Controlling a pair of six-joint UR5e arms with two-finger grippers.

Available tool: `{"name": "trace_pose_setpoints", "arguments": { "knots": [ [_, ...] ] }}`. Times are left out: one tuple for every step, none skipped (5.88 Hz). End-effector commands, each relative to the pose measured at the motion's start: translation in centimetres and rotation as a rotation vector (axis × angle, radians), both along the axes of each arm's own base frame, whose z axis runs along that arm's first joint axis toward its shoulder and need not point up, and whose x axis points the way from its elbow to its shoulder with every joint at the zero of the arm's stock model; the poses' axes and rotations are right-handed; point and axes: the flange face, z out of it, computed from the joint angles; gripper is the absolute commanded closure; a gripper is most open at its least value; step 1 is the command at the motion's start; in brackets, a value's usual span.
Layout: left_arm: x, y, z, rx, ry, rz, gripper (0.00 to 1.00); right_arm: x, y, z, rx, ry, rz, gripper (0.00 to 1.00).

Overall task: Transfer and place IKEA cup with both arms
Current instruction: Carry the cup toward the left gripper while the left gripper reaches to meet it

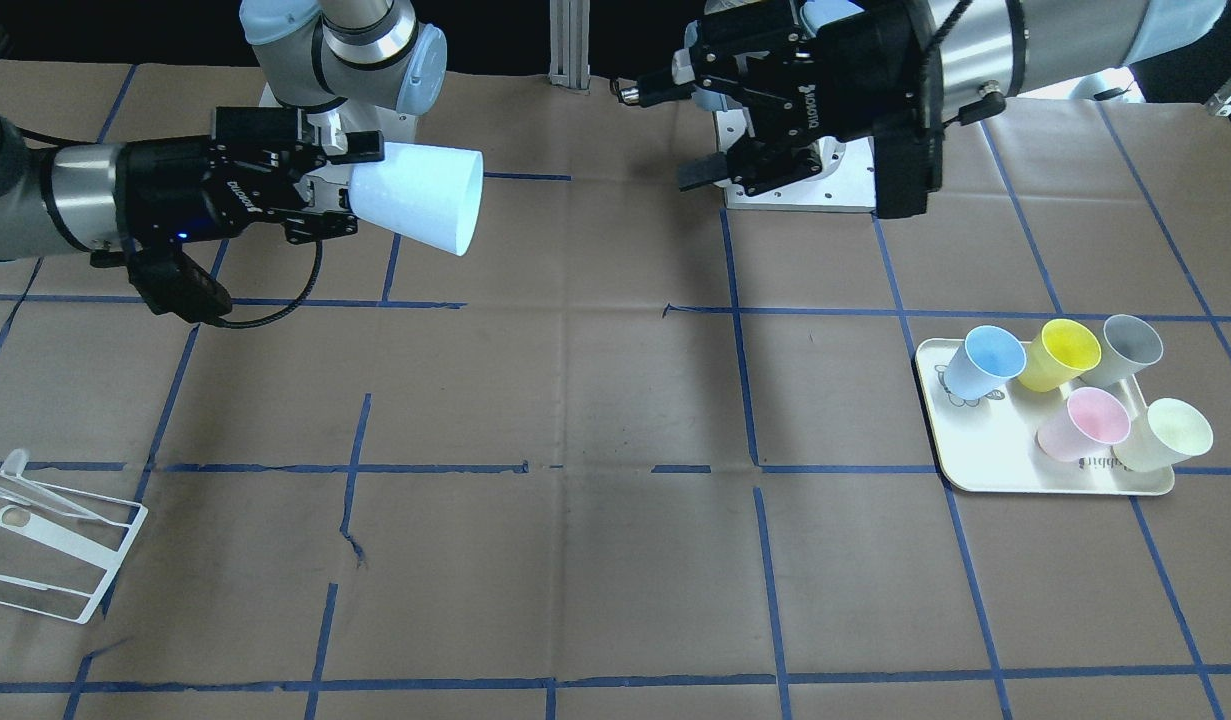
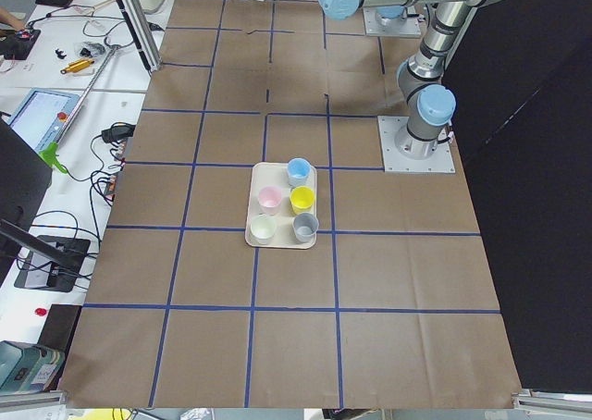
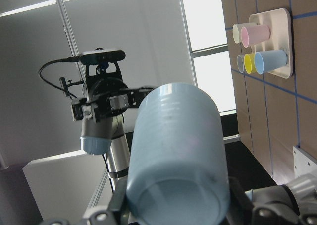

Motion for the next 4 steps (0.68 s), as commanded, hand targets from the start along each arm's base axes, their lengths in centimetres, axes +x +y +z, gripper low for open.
{"name": "trace_pose_setpoints", "arguments": {
  "knots": [
    [-3.7,1.1,-1.5,0.021,0.145,-0.023,0.02,4.8,0.0,-0.1,-0.010,0.004,-0.033,0.53],
    [-3.6,0.9,-3.9,0.036,0.154,-0.026,0.02,5.0,0.0,-0.1,-0.011,0.005,-0.032,0.53],
    [-3.1,0.3,-4.8,0.022,0.155,-0.022,0.02,5.0,0.2,0.6,-0.023,0.008,-0.036,0.53],
    [-0.7,-1.4,-5.9,0.038,0.158,0.026,0.02,5.0,0.3,1.0,-0.026,0.010,-0.053,0.53]
  ]
}}
